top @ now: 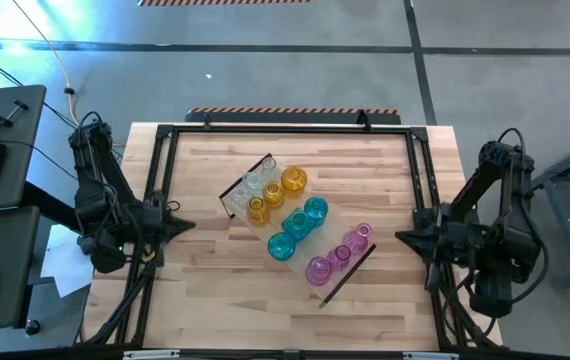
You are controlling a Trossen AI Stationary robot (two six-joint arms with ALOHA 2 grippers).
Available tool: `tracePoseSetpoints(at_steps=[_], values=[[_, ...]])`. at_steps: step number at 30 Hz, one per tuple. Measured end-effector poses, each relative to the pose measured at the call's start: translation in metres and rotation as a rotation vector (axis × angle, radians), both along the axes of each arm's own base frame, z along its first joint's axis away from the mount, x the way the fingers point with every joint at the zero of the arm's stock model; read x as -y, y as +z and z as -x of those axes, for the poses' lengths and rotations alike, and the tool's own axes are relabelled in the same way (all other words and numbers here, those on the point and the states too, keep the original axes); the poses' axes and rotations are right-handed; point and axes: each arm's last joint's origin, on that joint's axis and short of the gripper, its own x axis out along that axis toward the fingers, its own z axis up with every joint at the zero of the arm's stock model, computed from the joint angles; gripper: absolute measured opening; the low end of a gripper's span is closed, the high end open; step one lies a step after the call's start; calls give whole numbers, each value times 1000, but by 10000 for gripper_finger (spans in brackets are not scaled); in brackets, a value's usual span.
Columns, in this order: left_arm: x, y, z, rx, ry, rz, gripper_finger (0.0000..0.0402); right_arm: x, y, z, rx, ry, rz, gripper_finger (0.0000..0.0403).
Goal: Sort vases onto shelf
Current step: Return to Home Position
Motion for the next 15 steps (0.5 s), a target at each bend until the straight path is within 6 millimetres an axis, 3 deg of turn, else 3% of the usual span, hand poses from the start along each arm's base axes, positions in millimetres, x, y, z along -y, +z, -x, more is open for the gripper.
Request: tracePoseSetpoints(at_steps=[6,12,15], values=[[-8,4,3,77,66,9,3,11,4,8,107,-20,101,0],[-38,6,13,102,133,45,3,39,9,21,122,-4,-10,0],[-51,9,17,120,160,65,3,53,2,28,136,5,-43,0]])
